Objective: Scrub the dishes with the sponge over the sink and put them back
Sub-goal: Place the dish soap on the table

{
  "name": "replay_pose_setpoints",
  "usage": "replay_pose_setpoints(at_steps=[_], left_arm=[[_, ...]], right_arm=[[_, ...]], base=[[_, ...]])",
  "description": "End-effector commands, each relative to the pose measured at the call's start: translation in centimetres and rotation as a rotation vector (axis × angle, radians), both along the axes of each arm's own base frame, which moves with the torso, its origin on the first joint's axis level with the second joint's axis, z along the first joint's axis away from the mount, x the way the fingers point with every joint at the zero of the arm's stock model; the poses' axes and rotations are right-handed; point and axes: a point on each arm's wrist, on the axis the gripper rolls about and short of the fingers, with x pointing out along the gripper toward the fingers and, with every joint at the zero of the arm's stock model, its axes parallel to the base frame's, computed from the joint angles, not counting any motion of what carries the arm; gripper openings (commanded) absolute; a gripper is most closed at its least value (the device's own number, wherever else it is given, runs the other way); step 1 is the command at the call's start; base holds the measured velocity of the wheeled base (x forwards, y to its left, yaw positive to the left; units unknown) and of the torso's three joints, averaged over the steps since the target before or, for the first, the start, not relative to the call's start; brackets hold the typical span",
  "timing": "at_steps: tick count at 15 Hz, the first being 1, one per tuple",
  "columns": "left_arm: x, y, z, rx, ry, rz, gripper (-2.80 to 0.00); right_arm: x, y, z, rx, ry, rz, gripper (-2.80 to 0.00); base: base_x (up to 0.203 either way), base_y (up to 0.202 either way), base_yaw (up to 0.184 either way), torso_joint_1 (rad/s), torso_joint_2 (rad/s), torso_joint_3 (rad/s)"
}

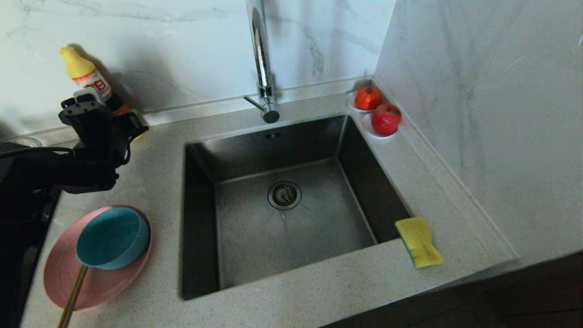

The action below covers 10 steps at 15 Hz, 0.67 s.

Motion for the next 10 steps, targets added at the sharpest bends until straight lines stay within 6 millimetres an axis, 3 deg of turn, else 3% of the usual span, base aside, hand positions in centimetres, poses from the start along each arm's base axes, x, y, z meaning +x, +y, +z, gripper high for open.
replay_pose_setpoints(at_steps=[1, 3, 7, 10], left_arm=[[0.40, 0.10, -0.97, 0.001, 0.015, 0.003, -2.80], [0.55, 0.14, -1.42, 0.002, 0.024, 0.008, -2.80], [0.40, 0.02, -0.53, 0.022, -0.056, 0.003, -2.80], [0.22, -0.09, -1.40, 0.049, 0.000, 0.015, -2.80]], right_arm=[[0.00, 0.00, -0.01, 0.000, 0.000, 0.000, -2.80], [0.01, 0.00, -0.01, 0.000, 0.001, 0.000, -2.80], [0.01, 0.00, 0.00, 0.000, 0.001, 0.000, -2.80], [0.01, 0.00, -0.01, 0.000, 0.001, 0.000, -2.80]], base=[[0.000, 0.000, 0.000, 0.000, 0.00, 0.000], [0.000, 0.000, 0.000, 0.000, 0.00, 0.000], [0.000, 0.000, 0.000, 0.000, 0.00, 0.000], [0.000, 0.000, 0.000, 0.000, 0.00, 0.000]])
